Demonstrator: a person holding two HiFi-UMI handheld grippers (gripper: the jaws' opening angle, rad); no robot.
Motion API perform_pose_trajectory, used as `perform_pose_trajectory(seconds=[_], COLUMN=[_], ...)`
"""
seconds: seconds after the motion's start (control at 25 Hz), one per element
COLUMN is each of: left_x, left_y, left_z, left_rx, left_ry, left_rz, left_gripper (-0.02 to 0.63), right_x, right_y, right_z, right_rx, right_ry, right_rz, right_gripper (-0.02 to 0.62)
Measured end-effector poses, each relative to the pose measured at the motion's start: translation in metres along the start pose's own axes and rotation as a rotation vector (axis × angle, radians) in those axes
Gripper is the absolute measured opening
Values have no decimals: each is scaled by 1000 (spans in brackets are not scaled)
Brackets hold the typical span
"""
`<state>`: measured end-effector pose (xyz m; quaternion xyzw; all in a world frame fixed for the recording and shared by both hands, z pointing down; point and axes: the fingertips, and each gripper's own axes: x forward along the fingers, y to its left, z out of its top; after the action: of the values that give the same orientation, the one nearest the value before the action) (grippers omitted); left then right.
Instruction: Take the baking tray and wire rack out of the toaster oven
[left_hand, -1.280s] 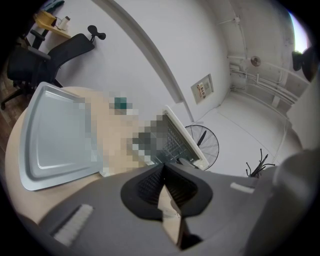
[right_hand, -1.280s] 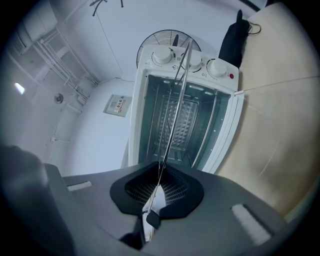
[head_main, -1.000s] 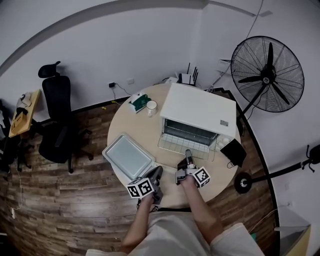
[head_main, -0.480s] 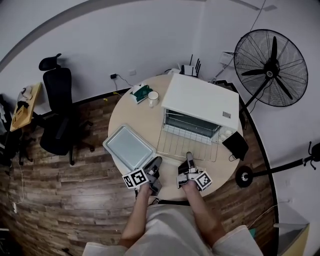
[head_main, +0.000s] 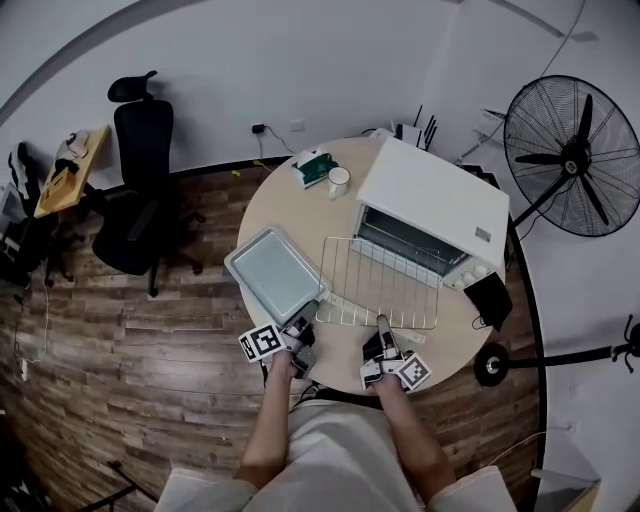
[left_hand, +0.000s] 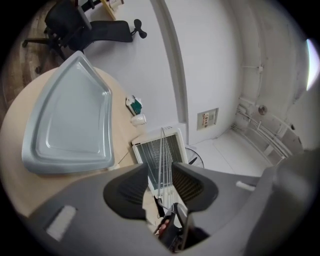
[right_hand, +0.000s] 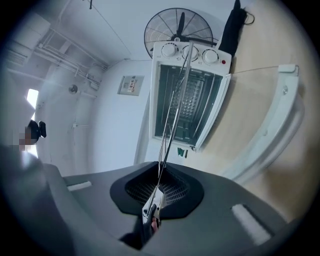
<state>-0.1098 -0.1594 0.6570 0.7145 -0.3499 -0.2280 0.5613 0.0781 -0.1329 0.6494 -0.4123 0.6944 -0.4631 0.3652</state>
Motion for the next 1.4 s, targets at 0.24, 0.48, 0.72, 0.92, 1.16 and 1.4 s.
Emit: perform_pose_trajectory(seconds=[0.24, 0.48, 0.72, 0.92, 1.16, 1.4], left_x=[-28, -65, -111, -148, -192, -215], left_y=[27, 43, 65, 80, 101, 120], left_z=[6, 26, 47, 61, 77, 91], left_rx=[45, 89, 77, 69, 47, 16], left_ry=[4, -65, -166, -235, -313, -366], left_rz=[84, 129, 211, 259, 309, 354], left_gripper=[137, 92, 92, 91, 89, 89], right_x=[20, 40, 65, 76, 94, 113], right_y=[17, 12, 21, 7, 4, -2], right_z=[-51, -97, -146, -187, -238, -271], right_rx=[-11, -13, -5, 35, 49, 58], right_ry=[161, 293, 423, 525, 652, 728], right_rz=[59, 49, 53, -32, -36, -53], right_gripper=[8, 10, 21, 21, 21, 21])
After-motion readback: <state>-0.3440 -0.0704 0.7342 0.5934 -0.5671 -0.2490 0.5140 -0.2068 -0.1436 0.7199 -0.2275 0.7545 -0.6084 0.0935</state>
